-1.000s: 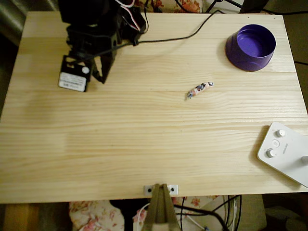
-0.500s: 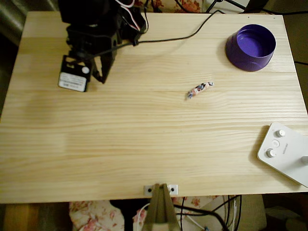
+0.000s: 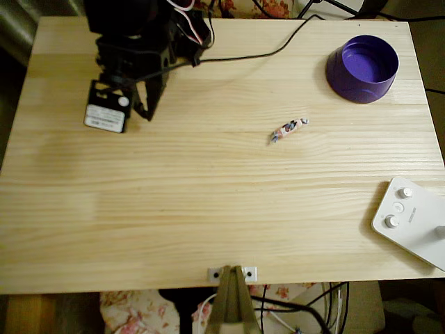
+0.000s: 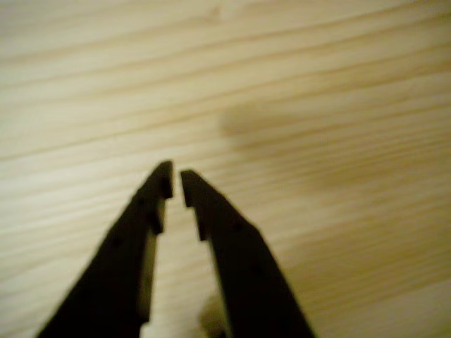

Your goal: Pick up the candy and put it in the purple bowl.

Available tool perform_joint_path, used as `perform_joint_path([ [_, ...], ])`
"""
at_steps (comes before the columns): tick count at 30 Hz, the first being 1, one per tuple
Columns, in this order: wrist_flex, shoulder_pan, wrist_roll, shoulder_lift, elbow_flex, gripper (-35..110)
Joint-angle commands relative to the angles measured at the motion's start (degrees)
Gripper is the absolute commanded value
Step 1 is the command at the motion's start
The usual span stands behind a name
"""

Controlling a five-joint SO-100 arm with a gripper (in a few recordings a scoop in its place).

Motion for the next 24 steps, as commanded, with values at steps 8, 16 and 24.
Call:
perform_joint_path([
  [8,-0.1,0.5,-0.2,0.7,-0.6,-1],
  [16,-0.1,0.5,-0.4,0.7,-0.6,-1],
  [24,-0.1,0.5,-0.2,0.7,-0.6,-1],
])
